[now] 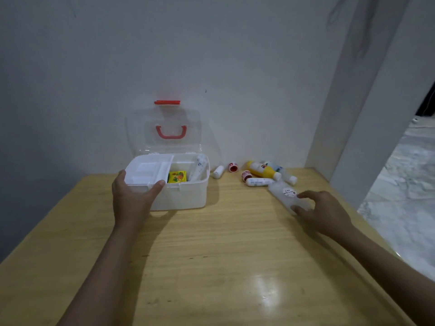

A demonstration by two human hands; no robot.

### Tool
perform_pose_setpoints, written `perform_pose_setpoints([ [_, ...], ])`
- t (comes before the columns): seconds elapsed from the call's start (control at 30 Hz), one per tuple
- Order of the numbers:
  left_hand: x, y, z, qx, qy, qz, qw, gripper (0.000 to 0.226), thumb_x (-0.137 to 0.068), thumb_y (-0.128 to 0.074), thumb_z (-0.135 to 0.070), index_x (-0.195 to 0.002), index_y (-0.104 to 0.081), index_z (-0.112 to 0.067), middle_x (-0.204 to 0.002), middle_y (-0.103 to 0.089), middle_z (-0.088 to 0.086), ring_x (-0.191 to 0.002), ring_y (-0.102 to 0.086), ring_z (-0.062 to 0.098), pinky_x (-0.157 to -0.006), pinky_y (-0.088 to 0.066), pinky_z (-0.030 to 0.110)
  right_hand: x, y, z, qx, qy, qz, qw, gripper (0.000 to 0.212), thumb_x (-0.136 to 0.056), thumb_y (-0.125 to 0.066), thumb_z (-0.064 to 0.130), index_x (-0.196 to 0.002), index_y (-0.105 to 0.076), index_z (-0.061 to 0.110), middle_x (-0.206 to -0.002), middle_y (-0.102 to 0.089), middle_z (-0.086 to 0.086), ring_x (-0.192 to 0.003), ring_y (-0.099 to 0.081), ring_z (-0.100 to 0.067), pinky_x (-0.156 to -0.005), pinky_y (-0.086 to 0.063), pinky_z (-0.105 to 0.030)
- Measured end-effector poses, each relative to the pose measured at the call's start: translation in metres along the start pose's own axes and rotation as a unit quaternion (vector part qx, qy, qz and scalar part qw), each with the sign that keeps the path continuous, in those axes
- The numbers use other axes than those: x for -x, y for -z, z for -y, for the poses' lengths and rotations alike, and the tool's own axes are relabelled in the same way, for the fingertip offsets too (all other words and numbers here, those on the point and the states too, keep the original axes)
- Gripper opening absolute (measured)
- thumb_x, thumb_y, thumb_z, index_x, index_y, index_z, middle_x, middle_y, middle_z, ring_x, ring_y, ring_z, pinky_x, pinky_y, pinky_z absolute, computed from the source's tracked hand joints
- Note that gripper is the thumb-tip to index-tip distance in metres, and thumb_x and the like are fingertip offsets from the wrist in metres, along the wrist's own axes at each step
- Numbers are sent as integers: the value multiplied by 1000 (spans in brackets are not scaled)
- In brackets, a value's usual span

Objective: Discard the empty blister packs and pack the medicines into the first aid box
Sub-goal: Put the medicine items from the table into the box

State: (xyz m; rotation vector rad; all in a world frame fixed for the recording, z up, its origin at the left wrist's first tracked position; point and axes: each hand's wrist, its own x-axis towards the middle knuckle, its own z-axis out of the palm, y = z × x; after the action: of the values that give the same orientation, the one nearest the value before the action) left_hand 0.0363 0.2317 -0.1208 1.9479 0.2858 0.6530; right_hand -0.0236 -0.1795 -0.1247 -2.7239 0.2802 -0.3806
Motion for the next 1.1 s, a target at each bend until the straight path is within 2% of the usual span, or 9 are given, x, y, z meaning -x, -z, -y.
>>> perform_pose_setpoints([
  [0.2, 1, 1, -2, 5, 7, 1, 1000, 102, -65, -81, -45, -145, -25, -14, -152, -29, 5, -138, -31, 23, -107, -31, 36, 14, -20, 1, -57, -60, -70, 994, 35, -77, -65, 47, -107, -67, 28, -107, -67, -8, -101, -61, -29, -84, -50, -41],
  [0.37, 2, 1, -3, 5, 5, 5, 1000, 102, -65, -80, -45, -145, -25, -14, -152, -28, 6, -138, -31, 23, -107, -31, 37, 23, -14, 5, -162, -62, -110, 979, 24, -71, -73, 32, -93, -72, 21, -101, -67, -10, -85, -62, -23, -74, -47, -32],
  [0.47, 2, 1, -2, 7, -1, 7, 1000, 102, -66, -80, -46, -145, -24, -13, -152, -28, 6, -138, -30, 24, -107, -32, 37, 31, -2, 10, -197, -42, -130, 971, 20, -70, -77, 29, -88, -73, 20, -96, -71, -6, -77, -63, -16, -73, -45, -28],
  [0.57, 2, 1, -2, 5, -1, 7, 1000, 102, -66, -80, -45, -145, -24, -13, -152, -28, 7, -137, -31, 25, -106, -33, 38, 34, 12, 25, -226, -9, -147, 963, 19, -69, -79, 26, -86, -75, 18, -86, -72, 1, -73, -66, -11, -75, -52, -27],
  [0.67, 2, 1, -2, 1, 2, 8, 1000, 102, -66, -80, -45, -145, -24, -14, -151, -29, 7, -136, -32, 26, -105, -36, 40, 30, 28, 55, -295, 36, -157, 942, 18, -69, -81, 22, -86, -74, 19, -82, -72, 4, -75, -68, -7, -69, -50, -8],
  [0.8, 2, 0, -2, 8, 6, 4, 1000, 103, -64, -81, -46, -144, -25, -15, -150, -30, 6, -136, -33, 25, -104, -37, 40, 13, 49, 110, -353, 109, -126, 921, 21, -71, -80, 25, -91, -74, 21, -79, -71, 13, -72, -69, 1, -67, -53, -13],
  [0.9, 3, 0, -2, 14, 5, 4, 1000, 103, -63, -81, -46, -144, -25, -16, -149, -31, 6, -134, -35, 25, -103, -39, 40, -5, 50, 153, -319, 170, -78, 929, 25, -72, -78, 29, -95, -74, 20, -82, -70, 14, -75, -69, 2, -69, -55, -16],
  [1.03, 4, 1, -3, 19, 0, 2, 1000, 102, -65, -81, -43, -144, -25, -15, -149, -31, 6, -135, -34, 23, -100, -36, 32, -30, 31, 197, -223, 227, -11, 948, 31, -73, -76, 36, -98, -74, 17, -88, -71, 10, -81, -69, -5, -75, -55, -23],
  [1.1, 4, 1, -3, 21, -1, 2, 1000, 101, -65, -81, -43, -144, -25, -15, -149, -30, 5, -135, -33, 22, -99, -33, 28, -41, 19, 211, -160, 249, 10, 955, 34, -75, -74, 36, -101, -73, 15, -100, -73, 3, -82, -68, -10, -73, -52, -23],
])
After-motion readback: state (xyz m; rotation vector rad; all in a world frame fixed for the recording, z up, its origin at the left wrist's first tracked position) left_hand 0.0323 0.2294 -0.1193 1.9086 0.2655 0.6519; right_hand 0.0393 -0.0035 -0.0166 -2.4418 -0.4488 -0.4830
